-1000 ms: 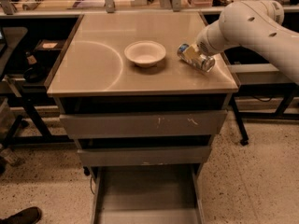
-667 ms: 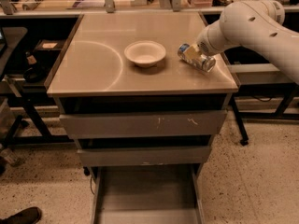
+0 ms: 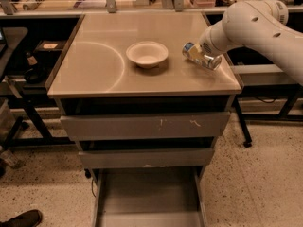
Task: Pick redbull can from bottom drawer and place on counter
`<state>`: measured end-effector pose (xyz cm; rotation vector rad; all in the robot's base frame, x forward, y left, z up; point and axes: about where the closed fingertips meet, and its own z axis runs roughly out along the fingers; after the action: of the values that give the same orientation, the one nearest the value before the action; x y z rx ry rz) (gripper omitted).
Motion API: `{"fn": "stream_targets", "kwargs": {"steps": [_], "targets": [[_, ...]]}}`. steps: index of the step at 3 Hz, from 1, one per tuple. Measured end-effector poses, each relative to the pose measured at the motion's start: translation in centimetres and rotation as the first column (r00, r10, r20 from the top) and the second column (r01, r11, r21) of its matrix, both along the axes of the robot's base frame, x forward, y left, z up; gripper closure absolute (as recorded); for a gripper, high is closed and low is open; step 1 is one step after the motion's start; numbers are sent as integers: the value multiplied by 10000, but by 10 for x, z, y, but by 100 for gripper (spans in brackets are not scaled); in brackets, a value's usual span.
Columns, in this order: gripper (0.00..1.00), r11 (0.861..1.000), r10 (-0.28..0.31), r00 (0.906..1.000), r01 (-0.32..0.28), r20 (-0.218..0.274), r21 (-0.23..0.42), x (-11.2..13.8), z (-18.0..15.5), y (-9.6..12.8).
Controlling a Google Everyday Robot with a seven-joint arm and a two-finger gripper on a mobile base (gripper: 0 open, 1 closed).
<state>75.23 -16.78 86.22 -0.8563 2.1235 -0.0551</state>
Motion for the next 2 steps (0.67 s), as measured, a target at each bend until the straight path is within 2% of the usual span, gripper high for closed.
{"fn": "stream_targets", "kwargs": {"steps": [1, 2], "targets": [[12, 10000, 0, 10000, 0, 0, 0, 0, 0, 0], [0, 10000, 1, 10000, -1, -1, 0, 0, 0, 0]]}}
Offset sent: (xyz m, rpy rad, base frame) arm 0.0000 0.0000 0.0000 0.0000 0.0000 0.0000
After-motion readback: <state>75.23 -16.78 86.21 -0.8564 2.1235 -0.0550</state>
